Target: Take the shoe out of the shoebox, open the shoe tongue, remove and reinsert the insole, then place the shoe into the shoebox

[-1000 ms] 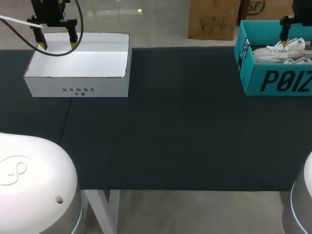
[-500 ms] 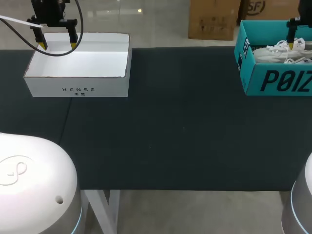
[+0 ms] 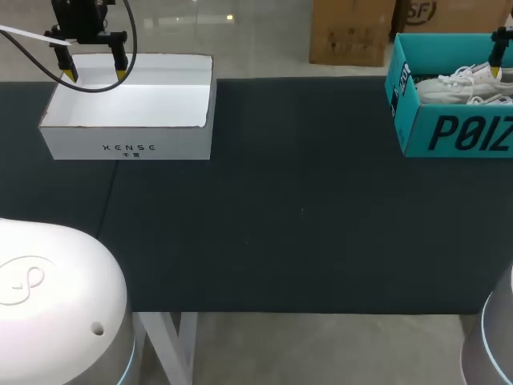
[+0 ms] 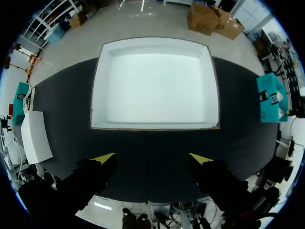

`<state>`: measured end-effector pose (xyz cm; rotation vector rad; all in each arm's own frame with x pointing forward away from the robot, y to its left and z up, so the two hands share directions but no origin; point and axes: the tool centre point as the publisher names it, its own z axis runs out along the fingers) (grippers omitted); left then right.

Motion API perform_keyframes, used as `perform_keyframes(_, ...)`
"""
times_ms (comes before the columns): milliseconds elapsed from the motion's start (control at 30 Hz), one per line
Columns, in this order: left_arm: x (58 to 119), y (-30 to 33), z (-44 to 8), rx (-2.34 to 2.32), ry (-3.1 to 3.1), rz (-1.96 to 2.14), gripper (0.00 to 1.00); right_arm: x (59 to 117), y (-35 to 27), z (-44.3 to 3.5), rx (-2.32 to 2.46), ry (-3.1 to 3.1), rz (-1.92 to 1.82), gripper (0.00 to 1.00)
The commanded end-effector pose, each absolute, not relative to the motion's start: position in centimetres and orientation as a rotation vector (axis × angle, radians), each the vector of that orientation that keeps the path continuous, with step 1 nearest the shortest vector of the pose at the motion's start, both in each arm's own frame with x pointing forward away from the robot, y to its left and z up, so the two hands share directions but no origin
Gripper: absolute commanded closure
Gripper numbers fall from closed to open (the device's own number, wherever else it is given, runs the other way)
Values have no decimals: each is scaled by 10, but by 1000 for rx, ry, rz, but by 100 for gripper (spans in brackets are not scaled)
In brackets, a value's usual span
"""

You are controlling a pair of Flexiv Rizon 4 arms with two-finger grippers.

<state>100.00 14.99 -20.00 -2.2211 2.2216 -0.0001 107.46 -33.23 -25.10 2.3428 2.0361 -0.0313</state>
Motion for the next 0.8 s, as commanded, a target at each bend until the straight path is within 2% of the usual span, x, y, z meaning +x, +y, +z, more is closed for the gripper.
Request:
perform_keyframes(33, 1000, 150, -200, -2221, 2222, 0, 0, 1095, -362, -250, 2387, 2061, -15, 0)
perform_keyframes(567, 1000, 150, -200, -2221, 2222, 0, 0, 1092, -422, -287, 2444, 2017, -20, 0)
perform_keyframes(800, 1000, 150, -200, -2221, 2222, 0, 0, 1081, -439, -287, 2420, 2079, 54, 0)
